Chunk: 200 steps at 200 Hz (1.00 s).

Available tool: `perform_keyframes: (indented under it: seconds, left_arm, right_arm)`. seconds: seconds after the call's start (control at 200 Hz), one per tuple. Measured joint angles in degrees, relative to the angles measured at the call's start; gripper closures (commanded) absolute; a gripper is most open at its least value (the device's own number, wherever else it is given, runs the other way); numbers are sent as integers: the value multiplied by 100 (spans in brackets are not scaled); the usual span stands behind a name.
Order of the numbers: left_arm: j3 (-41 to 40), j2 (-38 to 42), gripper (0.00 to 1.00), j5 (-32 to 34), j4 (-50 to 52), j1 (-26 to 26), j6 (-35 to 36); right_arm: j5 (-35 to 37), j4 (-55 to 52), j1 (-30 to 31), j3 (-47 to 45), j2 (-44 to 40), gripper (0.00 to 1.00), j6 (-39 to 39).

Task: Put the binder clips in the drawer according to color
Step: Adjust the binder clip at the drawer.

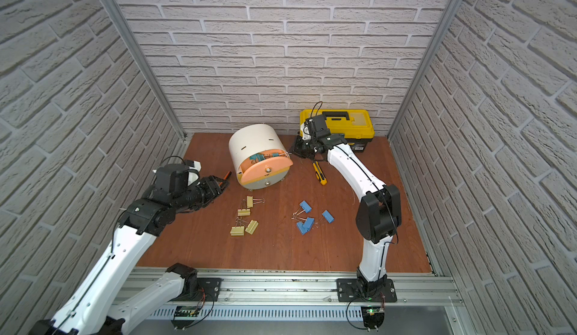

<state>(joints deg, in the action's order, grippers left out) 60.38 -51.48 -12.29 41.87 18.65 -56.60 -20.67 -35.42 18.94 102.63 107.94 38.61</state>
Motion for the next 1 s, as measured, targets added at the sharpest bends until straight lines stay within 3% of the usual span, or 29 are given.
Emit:
perform_keyframes:
  seconds: [1.0]
  left_arm:
    - [-2, 87, 43, 2, 31, 0, 0]
  right_arm:
    - [52, 120, -149, -11, -168, 98, -13]
